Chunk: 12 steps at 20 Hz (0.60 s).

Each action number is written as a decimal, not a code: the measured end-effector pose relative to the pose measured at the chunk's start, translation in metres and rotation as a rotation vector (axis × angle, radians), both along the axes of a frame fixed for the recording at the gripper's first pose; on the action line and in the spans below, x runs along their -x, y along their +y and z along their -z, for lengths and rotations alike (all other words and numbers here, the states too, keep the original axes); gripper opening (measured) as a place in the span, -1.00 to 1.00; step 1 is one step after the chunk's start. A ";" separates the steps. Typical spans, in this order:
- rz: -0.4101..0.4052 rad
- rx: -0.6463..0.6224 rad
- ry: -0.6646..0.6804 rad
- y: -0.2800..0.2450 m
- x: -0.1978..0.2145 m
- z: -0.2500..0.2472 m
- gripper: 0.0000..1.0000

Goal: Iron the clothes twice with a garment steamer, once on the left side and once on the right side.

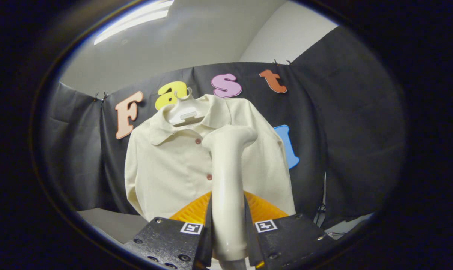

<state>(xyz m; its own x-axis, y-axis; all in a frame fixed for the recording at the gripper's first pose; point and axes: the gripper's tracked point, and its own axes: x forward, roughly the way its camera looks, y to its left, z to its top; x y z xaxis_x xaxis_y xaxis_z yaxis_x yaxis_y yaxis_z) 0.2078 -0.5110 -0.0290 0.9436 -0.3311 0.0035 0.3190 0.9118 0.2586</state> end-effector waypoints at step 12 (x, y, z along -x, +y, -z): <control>-0.042 -0.132 0.082 -0.012 -0.007 0.106 -0.28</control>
